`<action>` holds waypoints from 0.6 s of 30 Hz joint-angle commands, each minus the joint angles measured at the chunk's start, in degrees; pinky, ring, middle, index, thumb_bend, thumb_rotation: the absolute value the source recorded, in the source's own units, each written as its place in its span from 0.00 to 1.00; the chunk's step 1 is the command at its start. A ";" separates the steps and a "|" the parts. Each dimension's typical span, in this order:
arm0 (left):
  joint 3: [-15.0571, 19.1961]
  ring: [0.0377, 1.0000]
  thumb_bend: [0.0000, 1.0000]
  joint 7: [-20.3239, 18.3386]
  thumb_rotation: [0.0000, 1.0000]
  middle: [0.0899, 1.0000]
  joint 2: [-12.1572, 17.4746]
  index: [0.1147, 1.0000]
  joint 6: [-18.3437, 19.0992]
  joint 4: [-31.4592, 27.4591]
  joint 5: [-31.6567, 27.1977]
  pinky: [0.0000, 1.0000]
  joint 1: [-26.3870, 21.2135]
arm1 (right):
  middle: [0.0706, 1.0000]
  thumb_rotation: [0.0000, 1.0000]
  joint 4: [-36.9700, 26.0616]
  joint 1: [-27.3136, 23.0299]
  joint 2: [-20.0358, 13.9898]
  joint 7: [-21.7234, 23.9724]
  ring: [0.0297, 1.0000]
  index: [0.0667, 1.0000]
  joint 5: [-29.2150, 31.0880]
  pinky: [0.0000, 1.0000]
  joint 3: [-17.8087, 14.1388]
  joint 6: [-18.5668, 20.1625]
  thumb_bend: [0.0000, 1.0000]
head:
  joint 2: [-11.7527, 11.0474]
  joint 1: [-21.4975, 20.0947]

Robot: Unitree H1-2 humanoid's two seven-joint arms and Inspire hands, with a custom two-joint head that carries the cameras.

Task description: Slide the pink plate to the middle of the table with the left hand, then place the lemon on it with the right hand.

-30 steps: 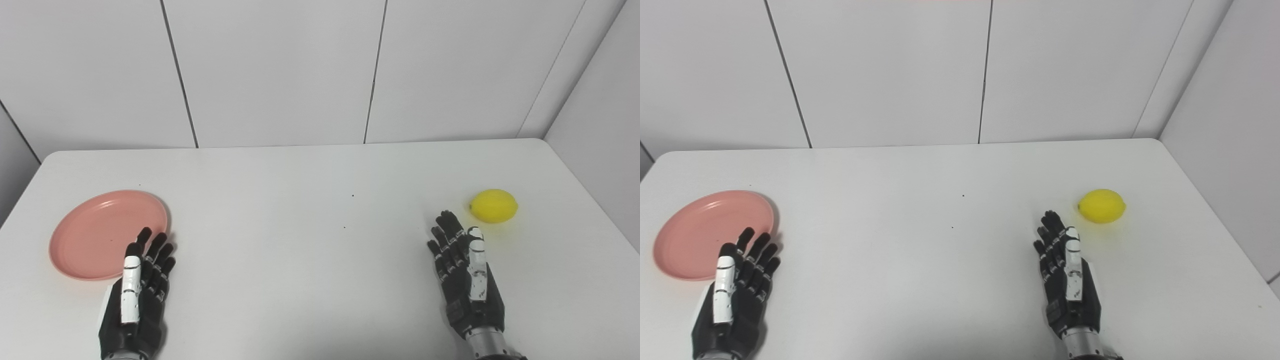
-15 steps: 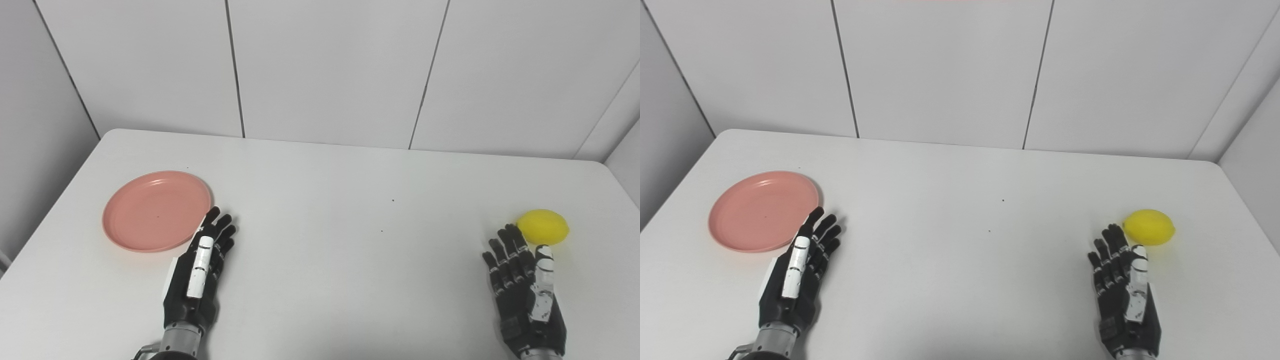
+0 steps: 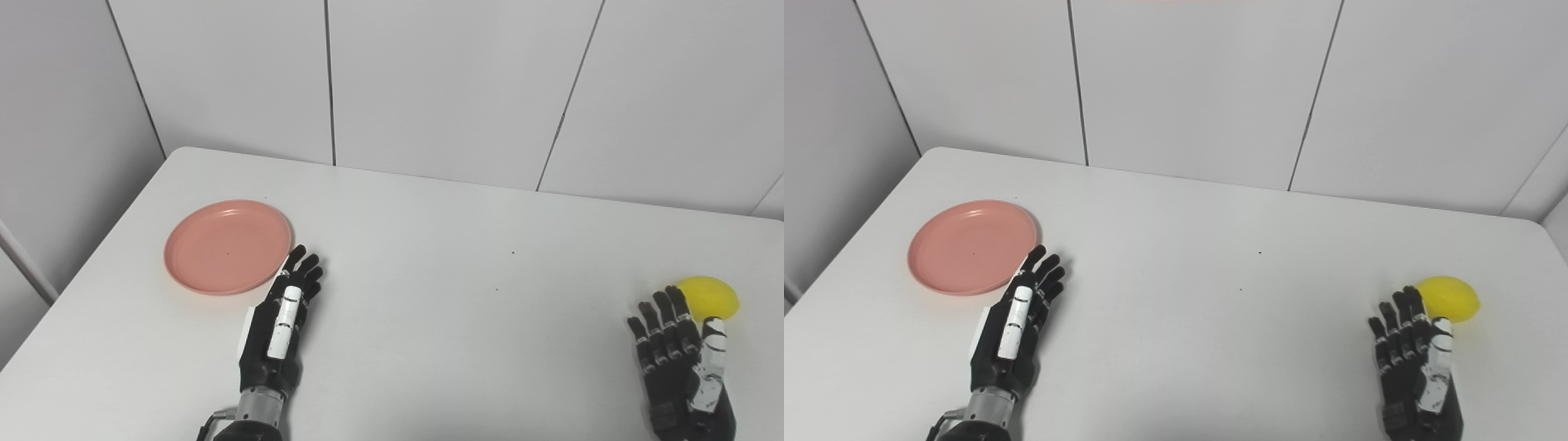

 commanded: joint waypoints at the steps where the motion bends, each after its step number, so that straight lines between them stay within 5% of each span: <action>1: 0.18 0.89 0.65 0.51 0.74 0.88 -0.65 0.87 -0.58 0.57 -0.08 0.93 1.31 | 1.00 0.94 2.49 1.81 0.38 0.25 1.00 0.98 0.45 1.00 -0.23 0.15 0.68 | -0.40 -0.07; 13: 2.01 0.90 0.76 -0.14 0.79 0.89 1.46 0.86 5.60 -7.24 -2.88 0.91 -2.18 | 1.00 0.95 2.63 1.43 1.80 -0.40 1.00 0.98 1.10 1.00 0.18 0.75 0.62 | -1.57 -0.76; 18: 2.76 0.91 0.78 0.35 0.83 0.90 2.68 0.87 13.37 -13.85 -6.37 0.93 -6.53 | 1.00 0.93 1.86 1.47 2.30 -1.33 1.00 0.98 0.82 1.00 0.57 1.71 0.61 | -1.99 -0.88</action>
